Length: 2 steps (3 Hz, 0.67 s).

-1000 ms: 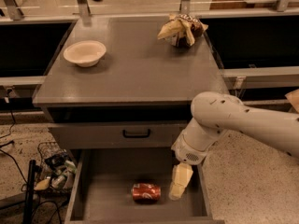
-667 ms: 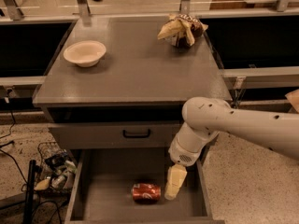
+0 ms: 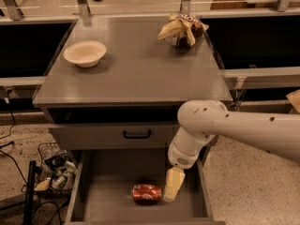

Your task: Pick coke can from middle drawer and place on counter

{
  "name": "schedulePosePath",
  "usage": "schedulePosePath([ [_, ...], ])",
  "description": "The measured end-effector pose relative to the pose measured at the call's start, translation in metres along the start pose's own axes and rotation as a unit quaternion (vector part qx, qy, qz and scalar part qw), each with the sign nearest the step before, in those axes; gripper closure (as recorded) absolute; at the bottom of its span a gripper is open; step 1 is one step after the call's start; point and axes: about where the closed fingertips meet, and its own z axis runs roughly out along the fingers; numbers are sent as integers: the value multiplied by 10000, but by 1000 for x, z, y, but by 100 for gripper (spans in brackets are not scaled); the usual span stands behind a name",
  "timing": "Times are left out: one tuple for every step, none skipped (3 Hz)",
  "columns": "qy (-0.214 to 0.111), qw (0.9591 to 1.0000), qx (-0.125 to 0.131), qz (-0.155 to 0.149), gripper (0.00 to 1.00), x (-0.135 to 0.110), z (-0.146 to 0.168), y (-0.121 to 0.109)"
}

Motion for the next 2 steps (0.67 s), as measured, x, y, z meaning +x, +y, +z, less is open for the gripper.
schedulePosePath([
  [323, 9988, 341, 147, 0, -2, 9, -1],
  [323, 9988, 341, 147, 0, -2, 9, -1],
])
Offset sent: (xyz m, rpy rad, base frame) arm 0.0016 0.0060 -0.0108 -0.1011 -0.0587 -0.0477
